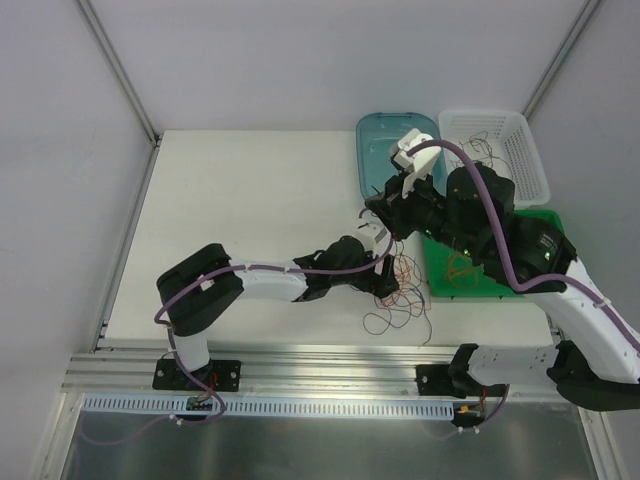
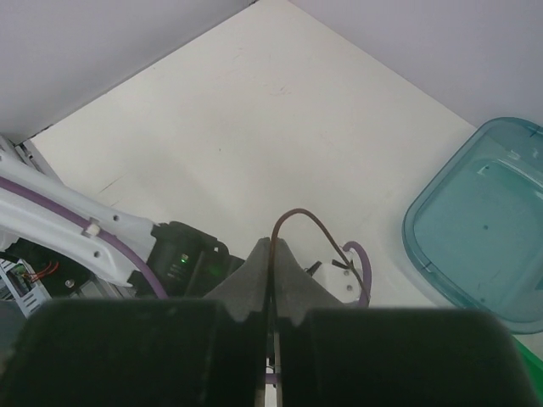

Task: Untangle the cables

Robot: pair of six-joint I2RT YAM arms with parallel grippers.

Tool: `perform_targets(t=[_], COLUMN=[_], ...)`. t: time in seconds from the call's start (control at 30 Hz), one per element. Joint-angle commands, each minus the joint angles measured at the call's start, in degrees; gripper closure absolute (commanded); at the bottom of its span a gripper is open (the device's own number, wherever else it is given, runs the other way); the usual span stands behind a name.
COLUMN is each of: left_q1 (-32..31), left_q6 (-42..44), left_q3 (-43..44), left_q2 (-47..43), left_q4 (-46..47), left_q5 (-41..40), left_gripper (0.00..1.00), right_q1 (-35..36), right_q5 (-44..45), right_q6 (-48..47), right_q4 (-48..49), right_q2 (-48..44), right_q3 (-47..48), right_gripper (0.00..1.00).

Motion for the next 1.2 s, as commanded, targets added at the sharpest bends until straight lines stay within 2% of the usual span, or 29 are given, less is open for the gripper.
perform_targets(t=[0.0, 0.07, 0.1, 0.2, 0.23, 0.3, 0.37, 0.43, 0.53, 0.57, 0.7, 0.8, 1.0, 1.07, 1.1, 1.13, 1.17], left_q1=[-1.16, -1.16, -1.07, -0.9, -0.55, 0.24, 2.78, 5.77, 13.76, 17.52, 23.69, 27.65, 31.71, 31.71, 31.71, 31.62, 31.8], left_q6=[-1.5, -3.96, -4.49, -5.73, -6.34, -8.18, -11.17, -15.02, -19.42, -19.79, -19.88, -20.31, -21.2, -19.71, -17.88, -16.9, -15.85], left_q3=[3.59, 2.47, 1.93, -0.18, -0.44, -1.14, -3.77, -6.58, -11.86, -14.31, -18.46, -21.36, -24.26, -22.78, -21.99, -20.93, -18.49], left_q2=[3.9, 4.71, 4.88, 3.05, 2.26, -0.63, -3.19, -7.67, -13.21, -15.83, -22.0, -26.13, -32.2, -35.09, -36.24, -37.29, -39.22], left_q4=[3.78, 3.43, 2.99, -2.53, -4.99, -14.1, -18.88, -23.8, -30.31, -31.72, -37.17, -39.9, -41.48, -42.27, -43.58, -44.38, -45.43], left_q5=[-5.89, -7.91, -9.67, -13.63, -17.03, -21.09, -24.27, -24.45, -21.38, -20.42, -20.67, -20.41, -16.98, -14.79, -14.08, -13.56, -12.94], left_gripper=[0.25, 0.41, 0.58, 0.77, 0.86, 0.9, 0.91, 0.91, 0.91, 0.89, 0.82, 0.77, 0.71, 0.59, 0.49, 0.37, 0.16], right_q1=[-0.36, -0.36, -0.28, -0.28, -0.45, -0.45, -0.97, -1.59, -2.9, -3.26, -4.32, -5.11, -6.95, -9.32, -12.46, -14.75, -17.39], right_q5=[0.18, 0.71, 0.97, 2.55, 4.21, 7.45, 9.92, 13.6, 18.28, 19.33, 24.43, 25.05, 24.35, 24.0, 23.13, 21.9, 20.06], right_q6=[1.01, 0.84, 0.84, -0.13, -0.83, -1.62, -2.5, -3.12, -4.35, -5.22, -7.42, -8.91, -12.43, -14.45, -14.89, -14.9, -13.59], right_q4=[2.43, 2.25, 2.25, 2.08, 1.73, 1.2, 0.5, -0.12, -0.56, -0.56, 0.4, 1.55, 2.69, 3.74, 4.79, 5.06, 5.33], right_q2=[-2.49, -3.37, -3.72, -5.22, -5.92, -6.54, -7.24, -7.59, -8.21, -8.56, -9.17, -8.92, -5.67, -3.82, -3.21, -2.33, -0.84], right_q3=[0.59, 0.77, 0.77, 1.03, 1.12, 1.47, 2.18, 2.88, 3.58, 3.93, 5.16, 6.39, 9.73, 9.83, 9.82, 10.26, 10.44], right_gripper=[0.99, 0.99, 0.99, 0.99, 0.99, 0.99, 0.99, 0.99, 0.99, 0.99, 0.99, 0.99, 0.99, 0.99, 0.99, 0.99, 0.99])
